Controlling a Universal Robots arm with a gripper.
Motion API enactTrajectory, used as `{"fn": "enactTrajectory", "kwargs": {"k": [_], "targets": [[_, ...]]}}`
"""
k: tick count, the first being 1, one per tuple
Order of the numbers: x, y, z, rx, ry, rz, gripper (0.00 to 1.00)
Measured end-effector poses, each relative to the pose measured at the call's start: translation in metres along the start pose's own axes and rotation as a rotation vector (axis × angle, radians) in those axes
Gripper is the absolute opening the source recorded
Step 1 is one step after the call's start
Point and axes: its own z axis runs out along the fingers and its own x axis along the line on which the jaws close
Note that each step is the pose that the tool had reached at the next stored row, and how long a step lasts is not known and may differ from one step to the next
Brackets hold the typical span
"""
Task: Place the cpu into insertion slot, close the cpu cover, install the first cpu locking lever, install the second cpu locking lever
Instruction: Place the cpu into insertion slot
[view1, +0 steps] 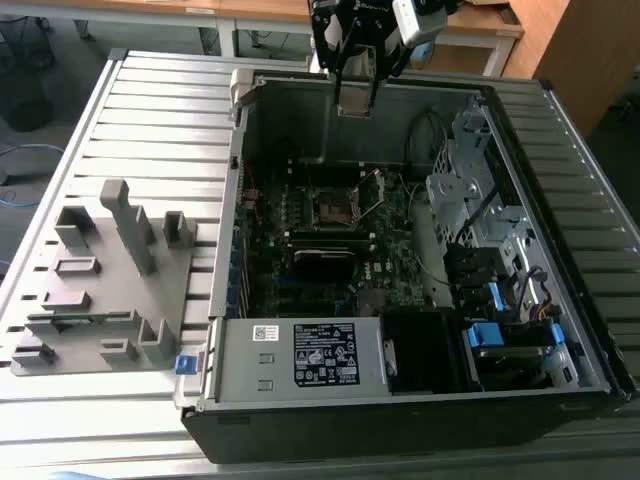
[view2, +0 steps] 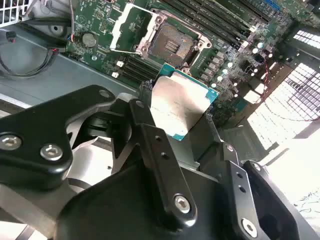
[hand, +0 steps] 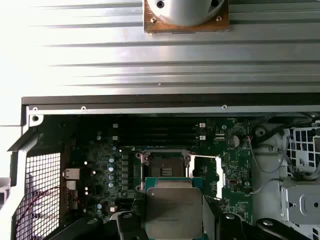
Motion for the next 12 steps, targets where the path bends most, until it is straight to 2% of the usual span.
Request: {"fn": "enactTrajectory", "kwargs": {"k": [7,12], "targets": [[0.0000,0.0000,0.0001,0.0002,0.0001,0.000,0.54],[-0.0001,-0.0003,0.0032,0.0000,-0.0002,0.000,0.54]]}}
